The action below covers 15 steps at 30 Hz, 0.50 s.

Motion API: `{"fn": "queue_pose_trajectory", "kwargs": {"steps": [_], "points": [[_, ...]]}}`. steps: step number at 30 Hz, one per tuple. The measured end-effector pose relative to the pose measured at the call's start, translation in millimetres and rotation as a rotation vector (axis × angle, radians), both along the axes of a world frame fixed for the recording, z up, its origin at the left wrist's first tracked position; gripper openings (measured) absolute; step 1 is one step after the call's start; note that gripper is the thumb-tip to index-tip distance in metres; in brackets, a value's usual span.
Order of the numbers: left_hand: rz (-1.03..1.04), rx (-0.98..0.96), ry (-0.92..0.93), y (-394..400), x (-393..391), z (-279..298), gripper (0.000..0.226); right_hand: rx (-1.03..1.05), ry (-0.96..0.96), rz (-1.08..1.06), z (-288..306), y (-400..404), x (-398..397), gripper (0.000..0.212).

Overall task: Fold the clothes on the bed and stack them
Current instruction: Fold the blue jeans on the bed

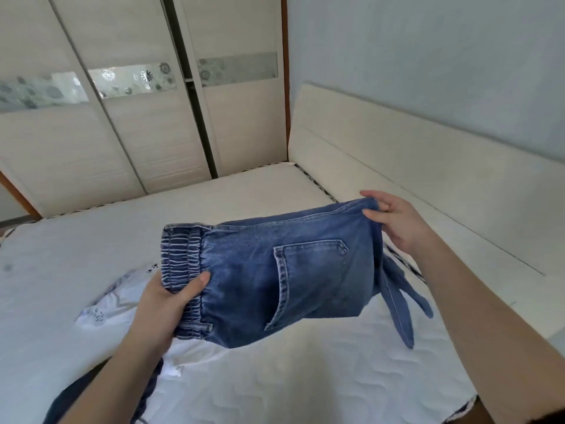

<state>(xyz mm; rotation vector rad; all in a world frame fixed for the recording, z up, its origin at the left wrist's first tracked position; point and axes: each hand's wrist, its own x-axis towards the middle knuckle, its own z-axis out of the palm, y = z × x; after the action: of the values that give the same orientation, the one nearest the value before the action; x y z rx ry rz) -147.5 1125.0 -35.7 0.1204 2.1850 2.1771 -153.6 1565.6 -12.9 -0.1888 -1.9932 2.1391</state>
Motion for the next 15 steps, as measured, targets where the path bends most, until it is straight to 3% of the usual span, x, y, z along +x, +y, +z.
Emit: {"fn": "queue_pose_trajectory", "kwargs": {"steps": [7,15], "points": [[0.115,-0.060,-0.166,-41.8,52.9,-88.0,0.041,0.312,-0.283,0.150,-113.4,-37.8,-12.1,0.032],[0.271,-0.061,-0.343,-109.8,123.7,-155.8,0.044,0.668,-0.264,0.311,-190.3,-125.1,-25.9,0.021]]}}
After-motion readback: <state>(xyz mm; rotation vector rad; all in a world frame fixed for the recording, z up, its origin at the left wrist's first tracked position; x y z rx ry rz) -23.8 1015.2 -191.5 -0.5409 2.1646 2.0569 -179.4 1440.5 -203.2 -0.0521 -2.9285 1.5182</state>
